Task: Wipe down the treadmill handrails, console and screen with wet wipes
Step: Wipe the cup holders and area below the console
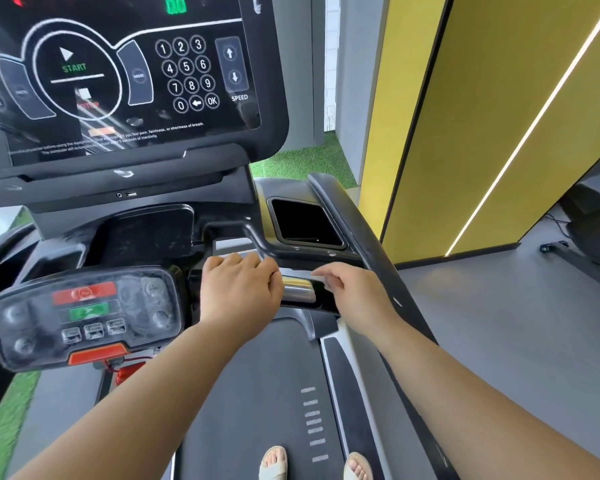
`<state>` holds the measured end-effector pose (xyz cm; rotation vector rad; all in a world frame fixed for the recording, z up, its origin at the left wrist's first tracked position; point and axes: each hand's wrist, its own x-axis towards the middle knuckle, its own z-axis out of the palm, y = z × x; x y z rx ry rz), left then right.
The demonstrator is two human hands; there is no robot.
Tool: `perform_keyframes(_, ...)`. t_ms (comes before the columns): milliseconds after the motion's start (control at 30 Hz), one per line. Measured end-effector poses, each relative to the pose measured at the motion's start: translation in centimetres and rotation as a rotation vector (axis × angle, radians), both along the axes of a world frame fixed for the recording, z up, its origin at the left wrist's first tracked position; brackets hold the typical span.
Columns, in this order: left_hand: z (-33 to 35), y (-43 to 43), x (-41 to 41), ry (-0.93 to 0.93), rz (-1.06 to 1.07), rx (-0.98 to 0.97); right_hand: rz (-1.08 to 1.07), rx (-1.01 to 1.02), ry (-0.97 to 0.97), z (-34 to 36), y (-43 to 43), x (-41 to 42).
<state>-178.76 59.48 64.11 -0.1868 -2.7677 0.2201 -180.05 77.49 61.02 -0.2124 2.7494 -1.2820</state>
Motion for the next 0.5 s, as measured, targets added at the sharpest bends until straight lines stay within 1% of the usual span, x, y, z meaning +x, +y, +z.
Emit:
perform_keyframes(100,0.1,0.0,0.0,-0.009,-0.011,-0.008,0.071,-0.051,0.022,0.6,-0.6,-0.4)
perform_keyframes(167,-0.1,-0.2,-0.1,-0.014,-0.011,-0.017,0.099,-0.008,-0.073,0.5,1.0,-1.0)
perform_keyframes(233,-0.2,-0.3,-0.1,-0.021,-0.008,-0.019,0.107,0.096,-0.201,0.2,2.9,-1.6)
perform_keyframes(300,-0.3,-0.2,-0.1,-0.025,-0.008,-0.020,0.100,0.167,-0.276,0.2,3.7,-2.0)
perform_keyframes(333,-0.3,-0.2,-0.2,-0.022,-0.009,-0.015,0.101,0.189,-0.276,0.4,3.4,-2.2)
perform_keyframes(400,-0.3,-0.2,-0.2,-0.022,-0.005,-0.014,0.112,0.182,-0.200,1.1,2.0,-2.3)
perform_keyframes(500,-0.2,-0.2,-0.1,-0.011,-0.006,-0.021,0.155,0.033,-0.022,2.4,-0.8,-1.5)
